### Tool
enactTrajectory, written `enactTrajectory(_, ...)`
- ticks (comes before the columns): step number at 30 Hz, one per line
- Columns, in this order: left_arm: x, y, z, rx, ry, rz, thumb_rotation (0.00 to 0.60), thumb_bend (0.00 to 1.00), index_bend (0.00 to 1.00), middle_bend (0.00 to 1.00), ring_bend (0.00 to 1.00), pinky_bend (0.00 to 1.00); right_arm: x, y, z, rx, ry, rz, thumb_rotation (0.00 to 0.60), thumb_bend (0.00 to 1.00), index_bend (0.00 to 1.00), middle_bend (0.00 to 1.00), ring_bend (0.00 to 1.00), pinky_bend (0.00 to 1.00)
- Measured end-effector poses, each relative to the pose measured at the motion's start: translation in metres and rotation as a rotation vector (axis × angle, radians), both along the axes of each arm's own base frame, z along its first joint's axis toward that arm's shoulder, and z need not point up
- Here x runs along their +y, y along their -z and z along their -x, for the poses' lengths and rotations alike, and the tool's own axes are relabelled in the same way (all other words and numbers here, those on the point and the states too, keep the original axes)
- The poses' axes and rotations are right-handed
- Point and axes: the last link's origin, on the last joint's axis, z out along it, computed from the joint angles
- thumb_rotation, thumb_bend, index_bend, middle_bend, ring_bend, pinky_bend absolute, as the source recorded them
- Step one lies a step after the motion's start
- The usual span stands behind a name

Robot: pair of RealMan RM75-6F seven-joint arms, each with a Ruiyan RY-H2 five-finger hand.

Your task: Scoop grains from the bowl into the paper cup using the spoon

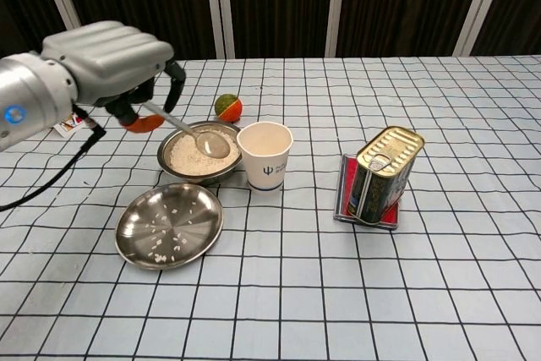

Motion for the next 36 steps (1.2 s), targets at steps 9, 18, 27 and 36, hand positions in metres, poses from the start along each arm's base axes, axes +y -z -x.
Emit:
enactTrajectory(9,-0.018,0.009,0.036,0.003,-0.130,0.060,0.600,0.38,0.53,1.00,1.00,1.00,0.000,0.000,0.000,0.001,0.001,0.001,0.600,0.33,0.00,0.00,0.00,0.00)
enactTrajectory(18,-0.025,0.027,0.040,-0.011,-0.164,0.097,0.600,0.26,0.50,1.00,1.00,1.00,0.000,0.000,0.000,0.000,0.000,0.003,0.600,0.33,0.00,0.00,0.00,0.00)
enactTrajectory(27,-0.026,0.018,0.044,-0.056,-0.181,0.074,0.600,0.25,0.46,1.00,1.00,1.00,0.000,0.000,0.000,0.001,-0.002,0.003,0.600,0.33,0.00,0.00,0.00,0.00)
enactTrajectory(36,-0.027,-0.034,0.059,-0.173,-0.171,-0.059,0.600,0.24,0.24,0.59,0.68,0.73,0.000,0.000,0.000,0.003,-0.002,0.002,0.600,0.33,0.00,0.00,0.00,0.00)
